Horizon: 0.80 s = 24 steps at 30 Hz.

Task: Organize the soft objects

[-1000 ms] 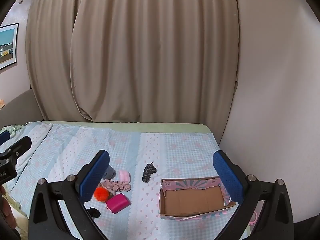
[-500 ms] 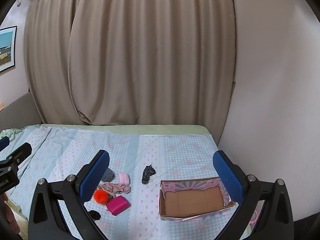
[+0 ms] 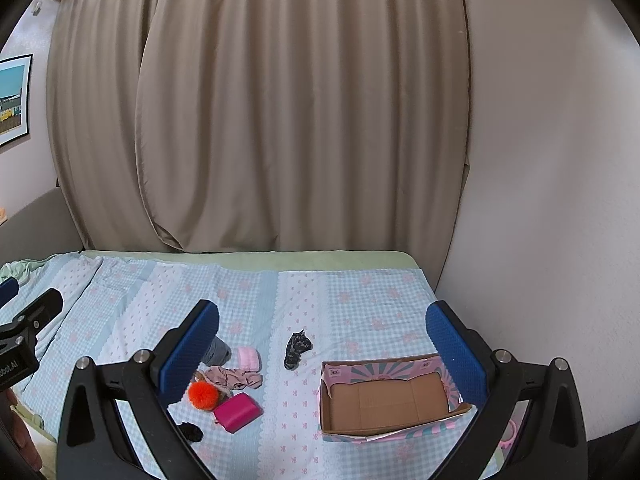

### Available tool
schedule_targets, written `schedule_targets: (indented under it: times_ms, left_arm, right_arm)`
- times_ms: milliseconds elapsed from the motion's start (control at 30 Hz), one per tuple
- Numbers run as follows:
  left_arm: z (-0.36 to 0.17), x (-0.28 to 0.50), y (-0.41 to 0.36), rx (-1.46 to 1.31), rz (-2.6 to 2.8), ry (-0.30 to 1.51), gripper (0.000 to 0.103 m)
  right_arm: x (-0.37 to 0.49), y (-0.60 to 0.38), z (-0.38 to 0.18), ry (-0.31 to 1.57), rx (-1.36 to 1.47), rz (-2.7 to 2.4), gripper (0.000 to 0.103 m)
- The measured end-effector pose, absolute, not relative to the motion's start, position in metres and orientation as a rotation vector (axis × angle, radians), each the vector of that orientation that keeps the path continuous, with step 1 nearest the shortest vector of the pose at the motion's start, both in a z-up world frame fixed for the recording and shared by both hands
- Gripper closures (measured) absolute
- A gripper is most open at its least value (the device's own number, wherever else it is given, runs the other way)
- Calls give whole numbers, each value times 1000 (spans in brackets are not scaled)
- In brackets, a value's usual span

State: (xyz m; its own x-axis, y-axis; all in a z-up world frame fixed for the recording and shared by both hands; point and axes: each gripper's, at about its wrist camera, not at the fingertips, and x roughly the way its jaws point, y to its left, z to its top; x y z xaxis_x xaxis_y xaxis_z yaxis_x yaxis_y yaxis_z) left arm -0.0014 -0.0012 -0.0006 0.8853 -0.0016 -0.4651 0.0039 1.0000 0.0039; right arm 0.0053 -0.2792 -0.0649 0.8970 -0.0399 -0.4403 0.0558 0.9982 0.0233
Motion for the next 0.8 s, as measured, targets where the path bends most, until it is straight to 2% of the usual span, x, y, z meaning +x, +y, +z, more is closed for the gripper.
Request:
schedule_targets:
  times_ms: [800]
  left_arm:
    - [-1,-3,1,1,-1,479,0]
  right_arm:
    - [8,-279,-70,449,37,-53,0]
